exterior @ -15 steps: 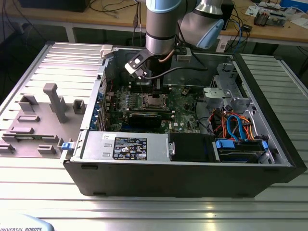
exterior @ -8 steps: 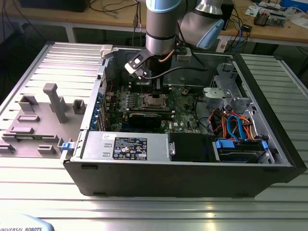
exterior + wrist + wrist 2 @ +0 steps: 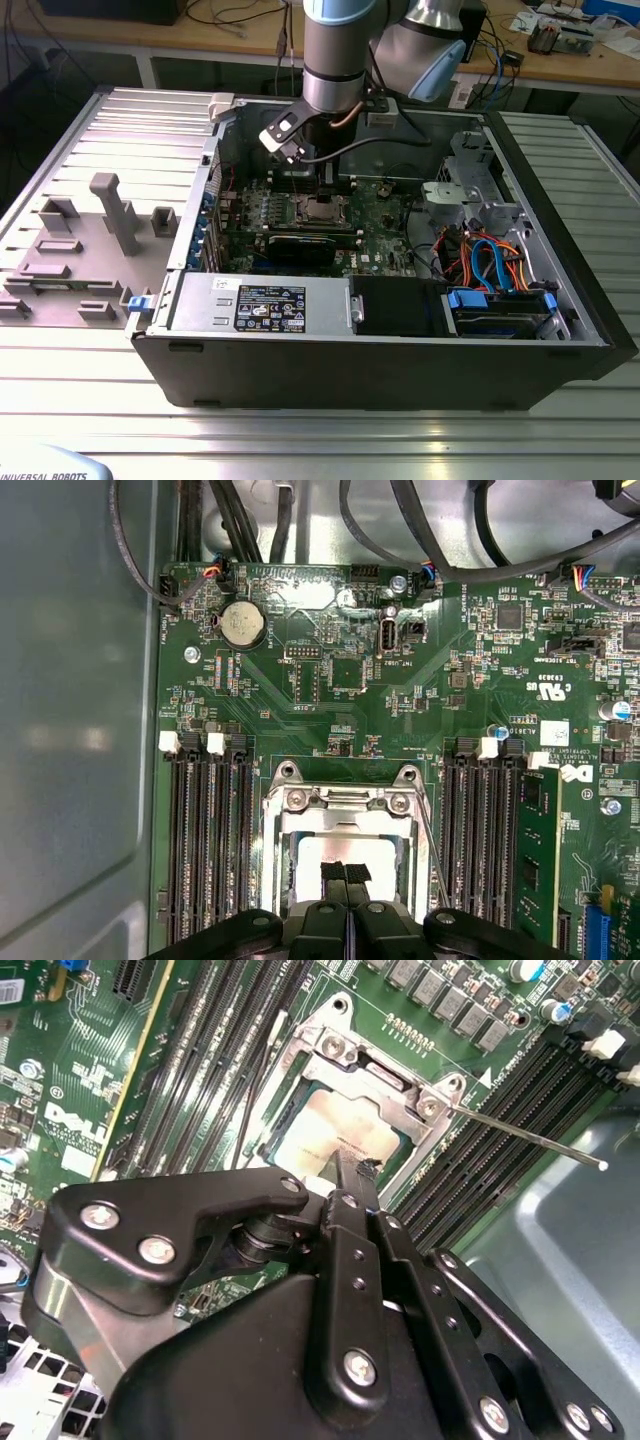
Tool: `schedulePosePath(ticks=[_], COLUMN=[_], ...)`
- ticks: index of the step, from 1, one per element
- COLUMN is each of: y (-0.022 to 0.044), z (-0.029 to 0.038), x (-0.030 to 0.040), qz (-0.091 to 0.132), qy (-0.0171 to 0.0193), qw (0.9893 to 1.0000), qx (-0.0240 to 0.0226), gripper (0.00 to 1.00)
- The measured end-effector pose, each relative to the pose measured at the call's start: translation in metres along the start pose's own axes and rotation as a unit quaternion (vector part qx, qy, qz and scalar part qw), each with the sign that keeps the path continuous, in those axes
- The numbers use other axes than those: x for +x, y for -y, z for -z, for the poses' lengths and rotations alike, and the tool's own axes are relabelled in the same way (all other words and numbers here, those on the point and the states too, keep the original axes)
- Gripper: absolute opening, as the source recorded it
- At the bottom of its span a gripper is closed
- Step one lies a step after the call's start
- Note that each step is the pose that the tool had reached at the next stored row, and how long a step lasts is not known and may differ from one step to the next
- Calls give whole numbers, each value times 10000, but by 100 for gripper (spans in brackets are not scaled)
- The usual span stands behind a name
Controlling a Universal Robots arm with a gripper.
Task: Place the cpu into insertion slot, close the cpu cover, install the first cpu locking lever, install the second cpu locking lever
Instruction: 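Install the first cpu locking lever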
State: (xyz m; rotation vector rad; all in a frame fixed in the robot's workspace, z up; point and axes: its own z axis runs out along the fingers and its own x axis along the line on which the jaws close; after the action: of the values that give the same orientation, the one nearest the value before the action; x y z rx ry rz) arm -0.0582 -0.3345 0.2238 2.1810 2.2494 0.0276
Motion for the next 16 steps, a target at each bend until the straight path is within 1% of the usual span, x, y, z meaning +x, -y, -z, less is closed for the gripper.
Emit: schedulePosePath(ticks=[6,10,13,15,16], y=[-1,-3,-5,-6,-7], z=[69,188,263,355,379], x=[1,1,2,2,2], qz=[0,0,0,0,0], qy=[0,-1,-1,0,-1], qw=[10000,10000,10000,10000,10000], qx=[0,0,-1,0,0], gripper=[11,11,11,11,11])
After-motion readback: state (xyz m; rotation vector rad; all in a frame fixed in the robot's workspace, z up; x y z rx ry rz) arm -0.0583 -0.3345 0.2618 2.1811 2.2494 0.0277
